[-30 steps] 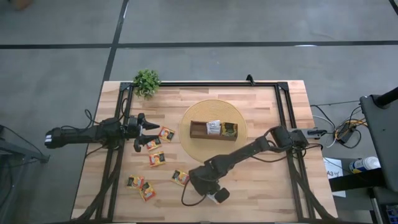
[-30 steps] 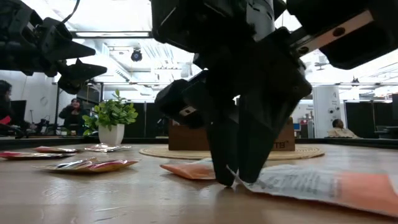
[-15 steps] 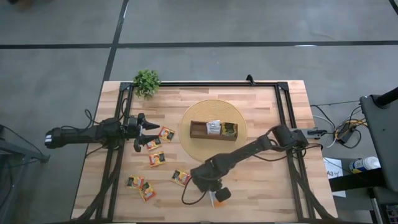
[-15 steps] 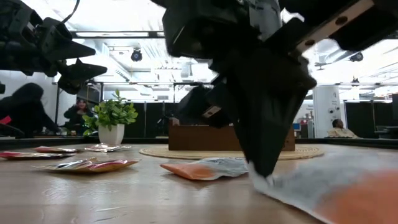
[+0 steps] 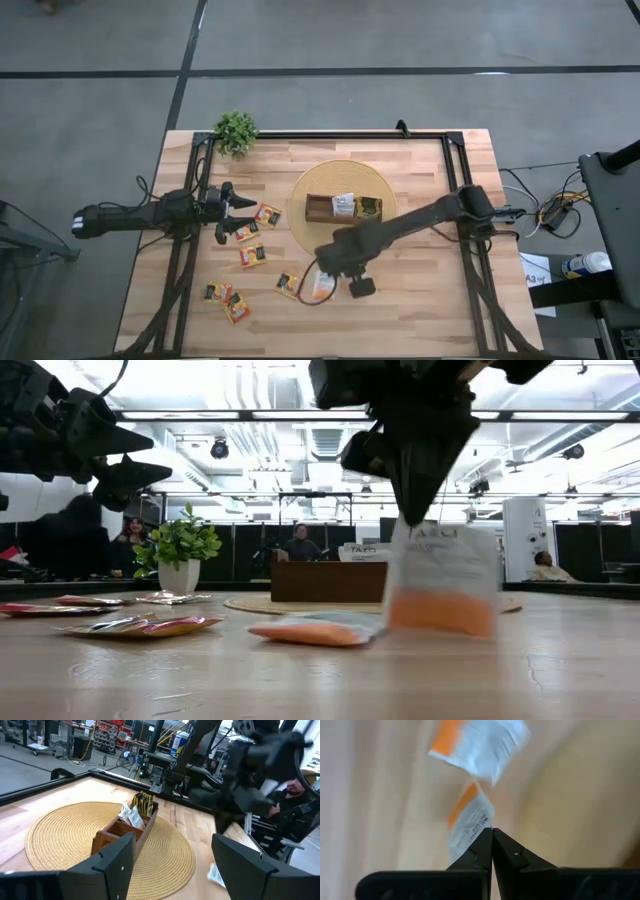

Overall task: Pick & Place Tea
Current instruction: Put the white tea bag into the middle section of the wooden organizer

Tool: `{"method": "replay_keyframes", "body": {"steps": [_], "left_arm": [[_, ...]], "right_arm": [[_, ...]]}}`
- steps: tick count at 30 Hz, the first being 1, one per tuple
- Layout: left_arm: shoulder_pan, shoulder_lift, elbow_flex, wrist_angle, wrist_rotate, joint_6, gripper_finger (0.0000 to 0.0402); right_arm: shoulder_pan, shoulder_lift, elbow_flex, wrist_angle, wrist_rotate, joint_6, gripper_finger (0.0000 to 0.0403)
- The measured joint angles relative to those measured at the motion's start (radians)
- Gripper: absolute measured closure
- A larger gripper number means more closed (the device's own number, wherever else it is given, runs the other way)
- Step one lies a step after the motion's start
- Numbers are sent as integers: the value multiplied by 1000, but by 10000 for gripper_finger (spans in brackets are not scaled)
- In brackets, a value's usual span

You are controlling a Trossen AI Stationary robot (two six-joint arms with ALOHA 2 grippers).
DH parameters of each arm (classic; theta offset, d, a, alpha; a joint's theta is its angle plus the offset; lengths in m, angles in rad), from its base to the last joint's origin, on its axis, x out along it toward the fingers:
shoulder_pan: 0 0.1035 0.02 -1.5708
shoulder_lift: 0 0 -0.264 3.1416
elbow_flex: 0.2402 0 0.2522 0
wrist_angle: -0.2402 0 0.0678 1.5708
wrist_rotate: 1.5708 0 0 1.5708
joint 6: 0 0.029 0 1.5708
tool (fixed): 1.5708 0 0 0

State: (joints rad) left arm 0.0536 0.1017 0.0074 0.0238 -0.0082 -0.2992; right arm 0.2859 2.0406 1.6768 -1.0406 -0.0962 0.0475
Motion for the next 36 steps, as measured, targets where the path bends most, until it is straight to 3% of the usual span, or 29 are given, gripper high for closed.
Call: {"method": "replay_keyframes", "body": {"steps": [6,14,27,36], "left_arm": [[0,0,0,0,0,0,145],[0,0,0,0,0,0,145],[0,0,0,0,0,0,145],[0,0,0,0,0,0,145]], "right_arm": [[-73,-71,0,-115,114,-2,395],[-198,-141,0,-134,205,-66,395],[-350,-155,2,-142,230,-238,395],[-385,-158,98,-171,256,-340,395]]}}
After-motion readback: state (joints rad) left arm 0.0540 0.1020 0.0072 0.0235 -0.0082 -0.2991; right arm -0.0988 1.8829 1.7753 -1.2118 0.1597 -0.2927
